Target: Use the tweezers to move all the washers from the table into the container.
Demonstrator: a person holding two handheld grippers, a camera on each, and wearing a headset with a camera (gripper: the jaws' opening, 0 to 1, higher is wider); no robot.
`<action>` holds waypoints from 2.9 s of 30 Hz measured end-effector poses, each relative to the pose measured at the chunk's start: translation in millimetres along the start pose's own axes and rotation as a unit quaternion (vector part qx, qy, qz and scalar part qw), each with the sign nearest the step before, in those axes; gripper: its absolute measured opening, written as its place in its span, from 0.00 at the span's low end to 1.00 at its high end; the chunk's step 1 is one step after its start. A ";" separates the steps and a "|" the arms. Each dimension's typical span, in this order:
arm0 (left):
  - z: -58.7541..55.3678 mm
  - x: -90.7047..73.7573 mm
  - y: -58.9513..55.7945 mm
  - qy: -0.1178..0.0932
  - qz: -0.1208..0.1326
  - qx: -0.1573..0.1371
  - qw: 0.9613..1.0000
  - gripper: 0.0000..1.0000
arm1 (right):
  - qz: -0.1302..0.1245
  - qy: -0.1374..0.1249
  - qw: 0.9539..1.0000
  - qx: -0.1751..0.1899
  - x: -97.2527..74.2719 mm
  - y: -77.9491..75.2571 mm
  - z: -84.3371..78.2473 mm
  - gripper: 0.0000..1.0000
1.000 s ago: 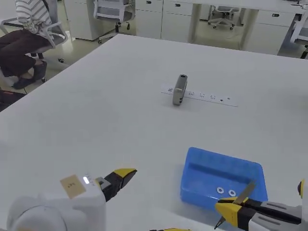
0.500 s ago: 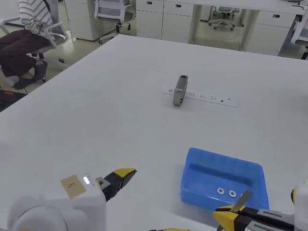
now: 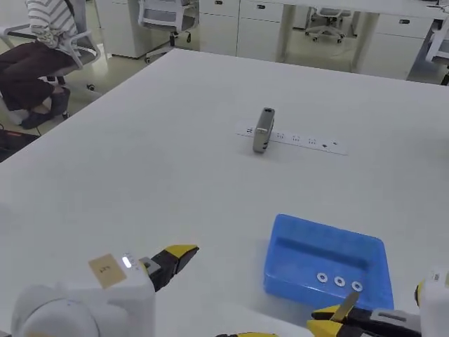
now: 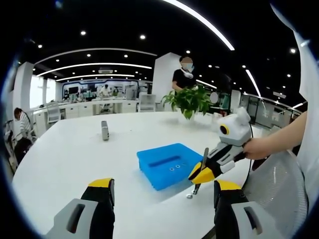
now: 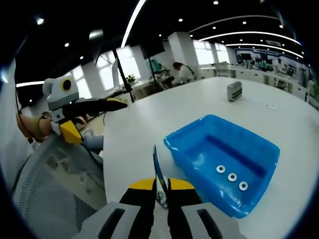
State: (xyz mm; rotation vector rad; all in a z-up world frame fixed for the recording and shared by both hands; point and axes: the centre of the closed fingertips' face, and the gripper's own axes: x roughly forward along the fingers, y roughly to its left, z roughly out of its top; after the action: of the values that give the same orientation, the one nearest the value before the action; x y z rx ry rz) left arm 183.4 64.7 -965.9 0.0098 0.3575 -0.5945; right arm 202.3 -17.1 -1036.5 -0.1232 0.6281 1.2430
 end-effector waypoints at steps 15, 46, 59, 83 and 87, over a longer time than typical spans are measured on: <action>-0.8 0.1 1.8 0.002 0.004 0.002 1.000 0.83 | -0.009 0.004 0.999 -0.045 2.2 4.2 0.2 0.05; 1.1 -1.3 4.2 -0.002 0.013 0.012 1.000 0.83 | -0.005 -0.051 0.998 -0.028 -11.1 11.0 14.2 0.03; 1.0 -1.1 4.0 -0.001 0.013 0.013 1.000 0.83 | -0.019 -0.132 0.991 0.028 -32.1 0.3 55.1 0.03; 0.2 -0.8 1.9 0.001 0.008 0.015 1.000 0.83 | -0.041 -0.137 0.990 -0.001 -41.2 -26.6 92.2 0.03; 0.0 -0.9 2.0 0.001 0.008 0.014 1.000 0.83 | -0.051 -0.127 0.991 0.000 -38.0 -35.7 94.2 0.03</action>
State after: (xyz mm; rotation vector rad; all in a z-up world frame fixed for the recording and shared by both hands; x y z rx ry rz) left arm 183.8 66.9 -965.8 0.0405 0.3500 -0.5843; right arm 263.5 -21.9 -948.1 0.0037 0.3961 1.1366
